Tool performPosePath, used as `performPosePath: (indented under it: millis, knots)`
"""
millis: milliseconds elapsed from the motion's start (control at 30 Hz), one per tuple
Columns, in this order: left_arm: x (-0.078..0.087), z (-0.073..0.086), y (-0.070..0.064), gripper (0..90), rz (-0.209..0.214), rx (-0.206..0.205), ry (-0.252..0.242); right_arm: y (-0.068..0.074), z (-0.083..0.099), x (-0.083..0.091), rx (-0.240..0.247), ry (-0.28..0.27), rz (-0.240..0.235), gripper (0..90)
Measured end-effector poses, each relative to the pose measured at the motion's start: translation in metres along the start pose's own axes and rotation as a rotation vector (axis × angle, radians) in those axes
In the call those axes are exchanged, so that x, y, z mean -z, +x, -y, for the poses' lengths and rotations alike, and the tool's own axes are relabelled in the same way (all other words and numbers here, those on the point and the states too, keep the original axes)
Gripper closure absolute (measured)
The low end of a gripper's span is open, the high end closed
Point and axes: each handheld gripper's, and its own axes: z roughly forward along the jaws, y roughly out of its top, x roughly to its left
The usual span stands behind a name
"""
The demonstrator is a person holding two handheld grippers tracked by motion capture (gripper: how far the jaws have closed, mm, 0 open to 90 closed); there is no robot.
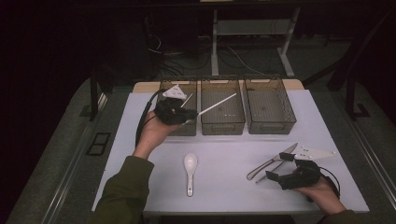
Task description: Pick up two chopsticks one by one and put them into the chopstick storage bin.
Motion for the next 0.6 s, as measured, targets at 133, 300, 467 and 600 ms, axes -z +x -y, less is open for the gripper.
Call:
performPosePath:
  millis: [133, 300, 467, 600]
  knots:
    - [-0.003, -0.002, 0.019, 83.8, -0.051, 0.019, 0.029, 0.0, 0.0, 0.0, 0.001, -0.002, 0.001, 3.6]
    - [-0.01, 0.001, 0.042, 83.8, -0.118, 0.092, 0.064, 0.0, 0.0, 0.0, 0.0, -0.004, 0.001, 3.6]
    - [-0.015, 0.007, 0.062, 83.8, -0.176, 0.15, 0.103, -0.001, 0.0, 0.001, 0.001, -0.005, 0.0, 3.6]
    - [-0.018, 0.017, 0.076, 83.8, -0.23, 0.214, 0.12, 0.0, 0.0, 0.001, -0.002, -0.004, -0.002, 3.6]
